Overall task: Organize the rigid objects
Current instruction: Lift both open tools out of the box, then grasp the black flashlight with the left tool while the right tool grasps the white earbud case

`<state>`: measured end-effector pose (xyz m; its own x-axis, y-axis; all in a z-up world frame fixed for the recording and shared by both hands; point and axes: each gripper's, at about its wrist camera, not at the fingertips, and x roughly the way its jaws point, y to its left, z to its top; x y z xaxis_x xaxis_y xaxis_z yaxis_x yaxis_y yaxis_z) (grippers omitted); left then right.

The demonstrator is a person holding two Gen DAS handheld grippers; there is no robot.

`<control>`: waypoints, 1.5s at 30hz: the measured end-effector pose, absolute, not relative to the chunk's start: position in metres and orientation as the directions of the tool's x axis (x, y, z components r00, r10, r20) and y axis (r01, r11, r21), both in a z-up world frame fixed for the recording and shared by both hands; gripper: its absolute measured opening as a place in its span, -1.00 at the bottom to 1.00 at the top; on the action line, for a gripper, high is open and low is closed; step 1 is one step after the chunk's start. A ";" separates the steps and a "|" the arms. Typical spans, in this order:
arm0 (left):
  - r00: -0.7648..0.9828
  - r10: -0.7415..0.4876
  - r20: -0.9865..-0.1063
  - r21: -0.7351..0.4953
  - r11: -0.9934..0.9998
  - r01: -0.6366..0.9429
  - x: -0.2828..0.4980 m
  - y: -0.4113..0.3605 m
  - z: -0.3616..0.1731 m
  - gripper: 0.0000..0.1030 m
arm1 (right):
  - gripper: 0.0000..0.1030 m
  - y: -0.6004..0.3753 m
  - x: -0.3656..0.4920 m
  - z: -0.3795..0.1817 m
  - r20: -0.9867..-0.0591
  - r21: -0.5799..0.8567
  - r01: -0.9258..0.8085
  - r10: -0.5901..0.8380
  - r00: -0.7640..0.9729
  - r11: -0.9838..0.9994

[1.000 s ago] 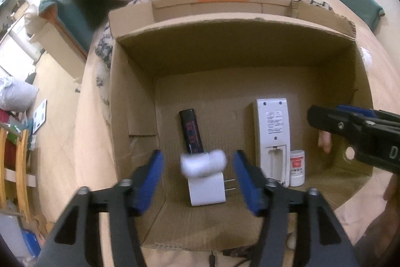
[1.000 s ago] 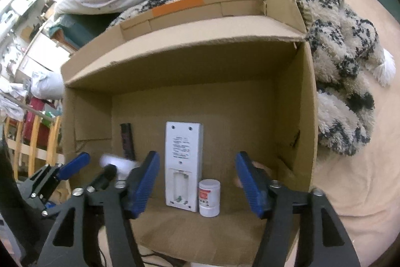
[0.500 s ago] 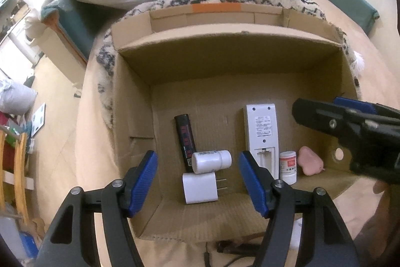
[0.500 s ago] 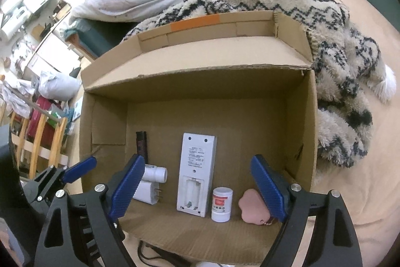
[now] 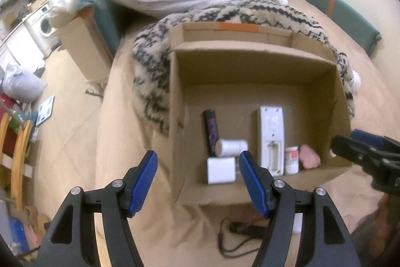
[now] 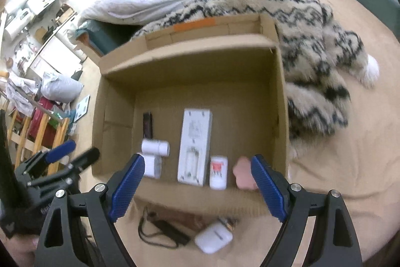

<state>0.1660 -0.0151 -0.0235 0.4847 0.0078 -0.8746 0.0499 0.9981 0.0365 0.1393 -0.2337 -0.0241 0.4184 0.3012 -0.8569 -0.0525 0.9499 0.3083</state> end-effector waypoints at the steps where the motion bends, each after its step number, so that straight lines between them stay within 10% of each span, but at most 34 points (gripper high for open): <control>1: 0.469 0.009 -0.883 0.028 0.999 0.035 0.164 -0.012 -0.025 0.25 | 0.79 -0.236 0.135 -0.025 -0.856 0.314 -0.048 0.305 0.417 0.948; 25: 0.212 -0.169 -0.963 -0.146 0.982 0.119 0.115 -0.036 -0.082 0.26 | 0.79 -0.253 0.092 -0.075 -0.893 0.382 0.105 0.338 0.296 0.918; 33: 0.058 -0.177 -0.982 -0.156 0.952 0.265 0.113 -0.085 -0.136 0.83 | 0.79 -0.268 0.089 -0.087 -0.889 0.424 0.196 0.364 0.279 0.884; 45: 0.054 -0.081 -0.995 -0.054 0.922 0.383 0.115 -0.124 -0.166 0.89 | 0.79 -0.276 0.090 -0.092 -0.884 0.445 0.233 0.383 0.269 0.864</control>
